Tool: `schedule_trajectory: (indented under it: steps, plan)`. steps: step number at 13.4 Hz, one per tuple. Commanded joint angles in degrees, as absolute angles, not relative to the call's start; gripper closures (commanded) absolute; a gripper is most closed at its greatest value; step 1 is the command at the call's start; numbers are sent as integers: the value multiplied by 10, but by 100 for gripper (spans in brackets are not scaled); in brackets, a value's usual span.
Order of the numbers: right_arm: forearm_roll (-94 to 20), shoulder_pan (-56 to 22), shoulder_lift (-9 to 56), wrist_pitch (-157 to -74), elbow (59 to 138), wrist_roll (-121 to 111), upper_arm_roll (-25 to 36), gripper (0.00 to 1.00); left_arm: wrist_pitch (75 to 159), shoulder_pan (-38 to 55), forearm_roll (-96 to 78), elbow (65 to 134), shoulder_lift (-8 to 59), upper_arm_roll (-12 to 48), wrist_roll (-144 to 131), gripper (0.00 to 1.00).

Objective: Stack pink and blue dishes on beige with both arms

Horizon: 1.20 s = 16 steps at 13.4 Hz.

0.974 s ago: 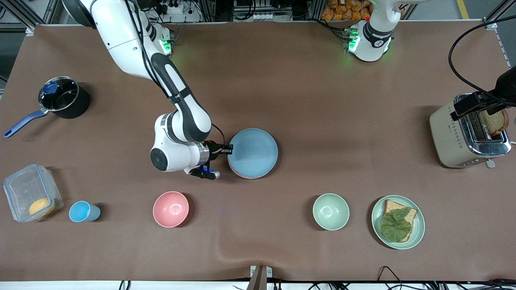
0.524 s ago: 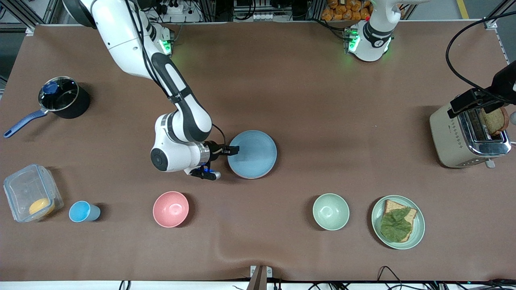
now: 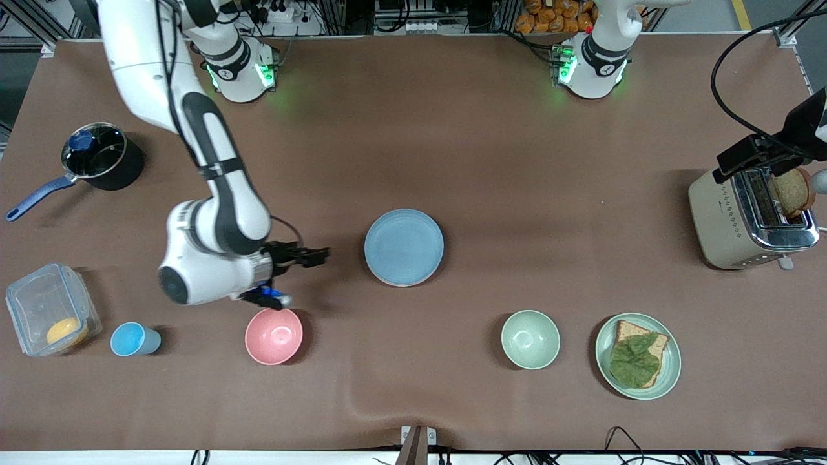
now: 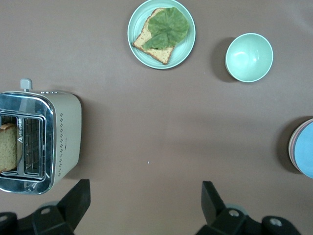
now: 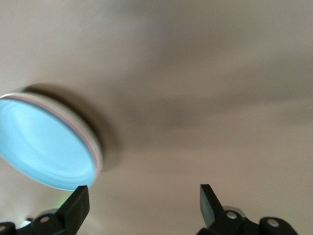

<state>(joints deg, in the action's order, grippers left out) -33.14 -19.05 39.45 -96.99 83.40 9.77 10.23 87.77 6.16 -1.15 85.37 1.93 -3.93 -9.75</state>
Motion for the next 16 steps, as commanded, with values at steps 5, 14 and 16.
schedule_trajectory:
  steps: [5,14,16]
  plan:
    - [-158,-70,313,-915,831,12,112,0,859,69,-22,879,-7,-49,-89,0]
    - [-35,-52,90,-861,891,15,107,0,858,73,-14,869,-13,-47,-93,0]
    - [-34,-38,64,-844,888,16,94,0,857,74,-13,865,-12,-47,-93,0]
